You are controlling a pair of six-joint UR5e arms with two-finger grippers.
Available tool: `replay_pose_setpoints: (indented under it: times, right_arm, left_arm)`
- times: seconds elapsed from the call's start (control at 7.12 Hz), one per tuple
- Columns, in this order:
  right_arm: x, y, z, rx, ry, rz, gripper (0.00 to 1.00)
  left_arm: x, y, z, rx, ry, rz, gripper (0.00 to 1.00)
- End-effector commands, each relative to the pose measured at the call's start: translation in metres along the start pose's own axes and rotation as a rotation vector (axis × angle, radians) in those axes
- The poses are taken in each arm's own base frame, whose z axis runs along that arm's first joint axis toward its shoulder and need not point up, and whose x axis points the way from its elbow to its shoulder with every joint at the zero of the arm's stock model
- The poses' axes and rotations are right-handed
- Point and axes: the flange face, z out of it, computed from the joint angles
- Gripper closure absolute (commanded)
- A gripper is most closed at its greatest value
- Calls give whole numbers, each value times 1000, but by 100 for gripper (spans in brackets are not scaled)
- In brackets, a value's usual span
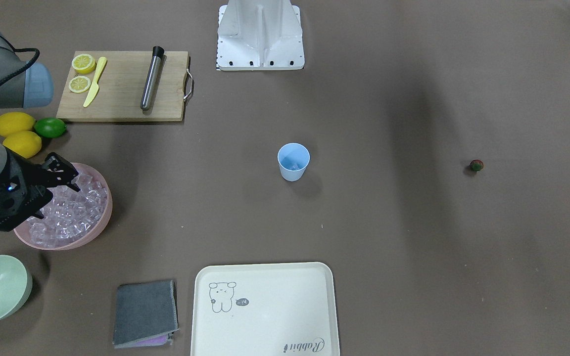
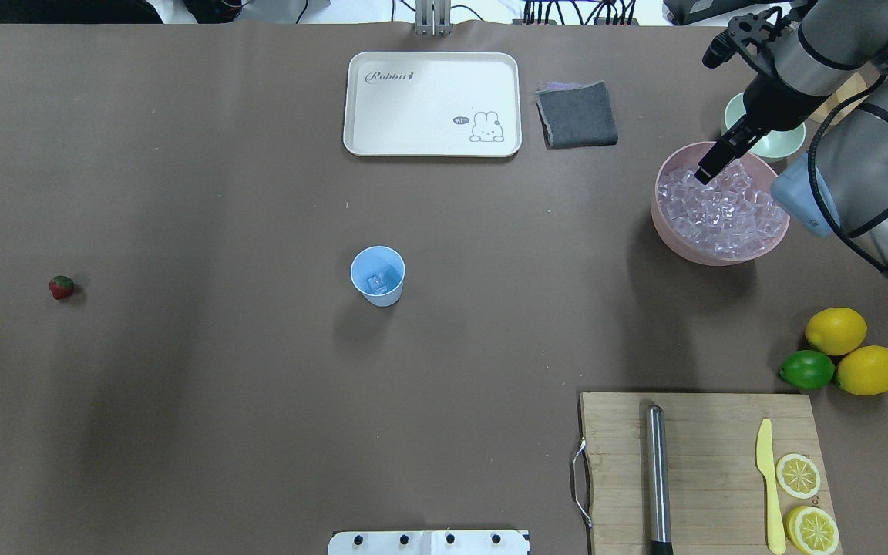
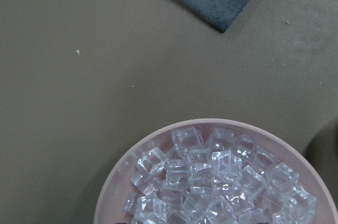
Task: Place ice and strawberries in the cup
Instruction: 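Lower the right gripper into the ice and grasp another cube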
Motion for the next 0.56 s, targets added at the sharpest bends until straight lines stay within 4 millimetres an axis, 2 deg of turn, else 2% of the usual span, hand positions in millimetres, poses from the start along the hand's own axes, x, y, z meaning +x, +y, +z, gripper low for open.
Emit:
replay_pose_setpoints:
  times: [0.0, 0.42]
  right_arm:
    - [1, 3, 17, -29, -40, 1, 15]
    - [3, 4, 45, -75, -55, 18, 19]
  left_arm:
    - [2, -2, -1, 3, 3, 2, 2]
    - [0, 2, 0, 2, 1, 1, 2]
